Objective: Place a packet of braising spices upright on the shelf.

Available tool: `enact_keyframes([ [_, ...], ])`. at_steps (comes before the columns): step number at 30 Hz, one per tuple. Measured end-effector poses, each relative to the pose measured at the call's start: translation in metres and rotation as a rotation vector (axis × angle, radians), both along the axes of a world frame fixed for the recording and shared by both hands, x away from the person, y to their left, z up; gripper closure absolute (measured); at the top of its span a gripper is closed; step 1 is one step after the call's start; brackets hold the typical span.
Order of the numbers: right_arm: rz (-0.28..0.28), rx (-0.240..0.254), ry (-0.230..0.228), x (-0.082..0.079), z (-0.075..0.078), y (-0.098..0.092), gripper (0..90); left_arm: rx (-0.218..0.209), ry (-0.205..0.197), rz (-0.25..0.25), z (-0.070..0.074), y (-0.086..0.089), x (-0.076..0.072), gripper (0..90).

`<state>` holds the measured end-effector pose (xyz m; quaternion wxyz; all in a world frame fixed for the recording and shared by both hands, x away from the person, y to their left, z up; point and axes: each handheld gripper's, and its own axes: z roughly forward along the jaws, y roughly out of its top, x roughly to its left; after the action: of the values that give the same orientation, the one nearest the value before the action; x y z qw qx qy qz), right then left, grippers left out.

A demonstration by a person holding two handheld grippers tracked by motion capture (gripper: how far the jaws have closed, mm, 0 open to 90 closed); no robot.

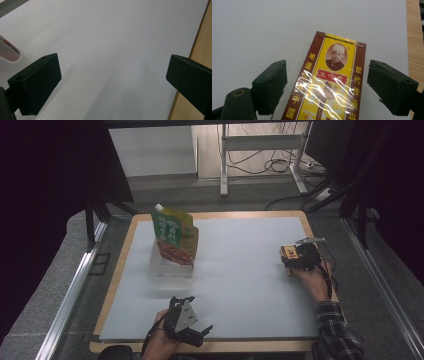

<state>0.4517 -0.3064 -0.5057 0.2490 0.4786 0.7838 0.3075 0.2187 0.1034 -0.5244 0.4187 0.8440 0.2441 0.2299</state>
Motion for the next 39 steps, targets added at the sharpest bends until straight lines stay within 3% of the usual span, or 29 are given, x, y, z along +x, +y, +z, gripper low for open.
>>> enact_keyframes([
  [8,-0.019,-0.018,0.031,0.002,-0.006,0.000,17.5,0.002,-0.001,-0.001,0.000,0.000,0.000,0.0],
  [17,-0.031,-0.006,0.059,0.003,-0.006,-0.001,22.5,0.004,-0.003,-0.001,0.000,0.000,0.000,0.0],
  [21,-0.047,-0.004,0.075,0.002,-0.004,-0.001,31.5,0.002,-0.004,-0.002,0.000,0.000,0.000,0.0],
  [29,-0.063,-0.009,0.100,0.003,-0.001,0.001,32.2,-0.001,-0.004,-0.001,0.000,0.000,0.000,0.0],
  [34,-0.054,0.000,0.072,0.001,0.003,0.000,32.3,0.000,-0.006,-0.002,0.000,0.000,0.000,0.0],
  [39,-0.009,0.017,0.050,-0.004,0.011,0.002,32.3,-0.001,-0.007,0.000,0.001,0.000,0.000,0.0],
])
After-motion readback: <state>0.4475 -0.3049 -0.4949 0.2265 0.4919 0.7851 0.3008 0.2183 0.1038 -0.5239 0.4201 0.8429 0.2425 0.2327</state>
